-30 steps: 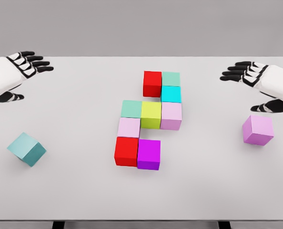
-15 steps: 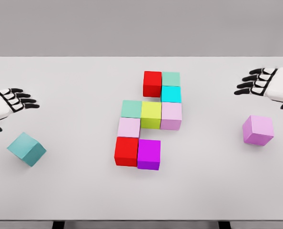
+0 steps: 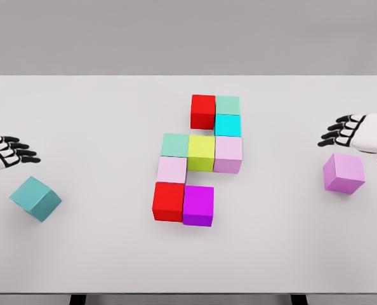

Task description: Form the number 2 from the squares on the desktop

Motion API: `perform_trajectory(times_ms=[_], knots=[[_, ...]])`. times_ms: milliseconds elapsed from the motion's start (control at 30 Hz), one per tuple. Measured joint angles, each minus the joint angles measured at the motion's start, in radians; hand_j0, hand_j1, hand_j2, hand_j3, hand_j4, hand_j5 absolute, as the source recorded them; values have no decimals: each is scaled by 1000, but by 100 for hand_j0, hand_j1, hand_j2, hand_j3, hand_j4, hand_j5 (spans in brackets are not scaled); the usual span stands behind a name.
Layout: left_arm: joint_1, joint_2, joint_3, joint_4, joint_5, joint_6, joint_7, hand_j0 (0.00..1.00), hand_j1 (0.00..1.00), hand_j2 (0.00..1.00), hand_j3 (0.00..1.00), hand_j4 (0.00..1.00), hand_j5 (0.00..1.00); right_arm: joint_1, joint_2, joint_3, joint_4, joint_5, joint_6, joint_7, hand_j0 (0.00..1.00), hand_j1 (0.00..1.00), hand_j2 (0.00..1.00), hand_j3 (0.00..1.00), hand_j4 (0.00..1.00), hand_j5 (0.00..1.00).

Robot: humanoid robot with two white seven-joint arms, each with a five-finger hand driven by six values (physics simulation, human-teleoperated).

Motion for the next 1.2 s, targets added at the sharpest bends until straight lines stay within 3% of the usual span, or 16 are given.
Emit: perform_trajectory(times_ms=[200, 433, 667, 1200], knots=[[35, -4, -1, 0, 16, 0, 0, 100, 100, 100, 100, 100, 100, -1, 32, 28, 32, 54, 0, 0, 100, 100, 100, 100, 100, 100], [83, -10, 0, 3, 98, 0, 1, 100, 100, 100, 100, 100, 100, 0, 50, 58, 40, 105, 0, 1, 100, 100, 100, 100, 100, 100], [83, -22, -21, 5, 142, 0, 2, 100, 100, 100, 100, 100, 100, 2, 60, 74, 42, 141, 0, 1, 100, 100, 100, 100, 100, 100], [81, -91, -36, 1, 145, 0, -5, 100, 100, 100, 100, 100, 100, 5, 113, 112, 93, 202, 0, 1, 99, 99, 99, 99, 99, 99]])
